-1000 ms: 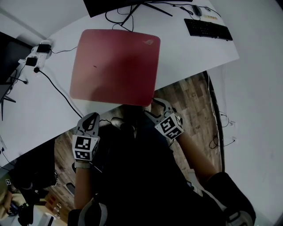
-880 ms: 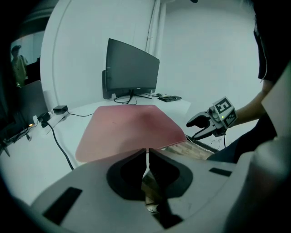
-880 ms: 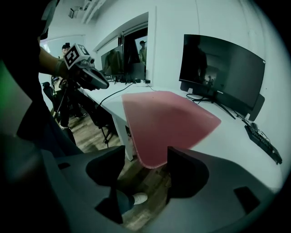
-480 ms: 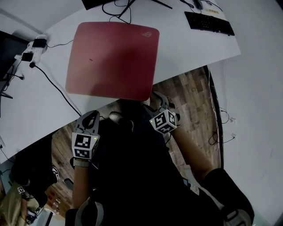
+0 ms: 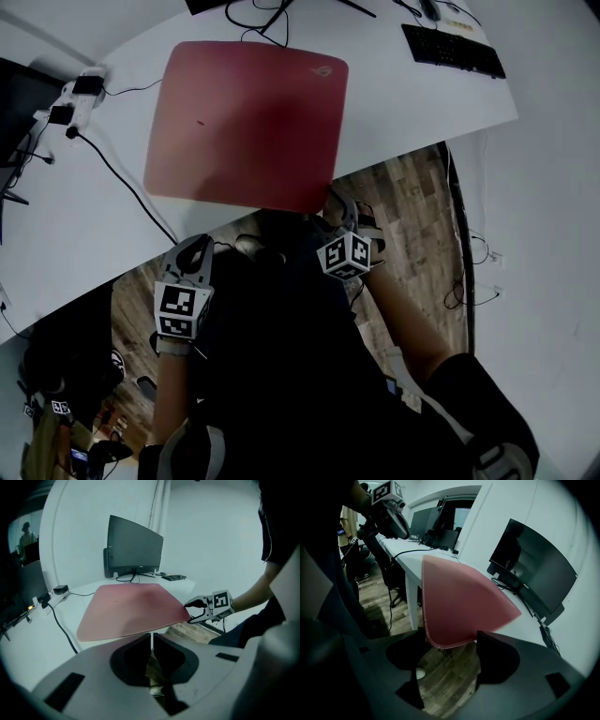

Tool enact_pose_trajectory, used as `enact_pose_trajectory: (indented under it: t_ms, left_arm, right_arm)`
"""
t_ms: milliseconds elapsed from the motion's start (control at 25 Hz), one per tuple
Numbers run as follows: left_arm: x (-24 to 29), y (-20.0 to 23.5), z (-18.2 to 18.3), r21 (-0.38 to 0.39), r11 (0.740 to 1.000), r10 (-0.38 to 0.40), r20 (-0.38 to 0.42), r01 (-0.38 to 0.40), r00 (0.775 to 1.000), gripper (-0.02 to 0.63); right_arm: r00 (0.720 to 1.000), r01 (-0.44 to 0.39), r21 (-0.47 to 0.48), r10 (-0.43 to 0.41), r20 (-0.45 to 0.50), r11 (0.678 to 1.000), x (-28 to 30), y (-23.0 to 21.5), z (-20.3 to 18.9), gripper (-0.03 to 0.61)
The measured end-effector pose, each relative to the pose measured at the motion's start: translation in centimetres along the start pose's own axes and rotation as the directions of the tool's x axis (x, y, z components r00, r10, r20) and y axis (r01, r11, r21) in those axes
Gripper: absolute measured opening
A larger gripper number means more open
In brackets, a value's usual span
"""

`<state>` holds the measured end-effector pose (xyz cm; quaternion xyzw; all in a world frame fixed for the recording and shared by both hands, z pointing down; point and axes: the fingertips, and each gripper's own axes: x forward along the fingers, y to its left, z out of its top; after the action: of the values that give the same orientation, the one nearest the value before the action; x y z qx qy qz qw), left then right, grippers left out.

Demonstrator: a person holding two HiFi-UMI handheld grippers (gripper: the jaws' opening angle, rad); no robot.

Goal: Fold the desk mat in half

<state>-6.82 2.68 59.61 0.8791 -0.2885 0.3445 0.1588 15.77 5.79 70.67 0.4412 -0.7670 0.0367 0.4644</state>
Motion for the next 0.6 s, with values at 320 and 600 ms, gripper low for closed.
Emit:
enact_pose_trajectory:
  t_ms: [320,600]
  left_arm:
    - [-0.8,1.3,-1.1,-0.016,1.000,-0.002,0.014,0.002,1.000,0.009]
    - [-1.3,3.0,-1.7,-0.035,0.999,0.008,0.036,-0.007,0.999,0.009]
  right_arm:
    - [0.999,0.036,-0.075,-0.038,-0.029,0.997,0.2,0.1,0.6,0.327]
    - [0.998,0.066,-0.071,-0.066,0.002,0.995,-0.6,-0.7,3.0,0.325]
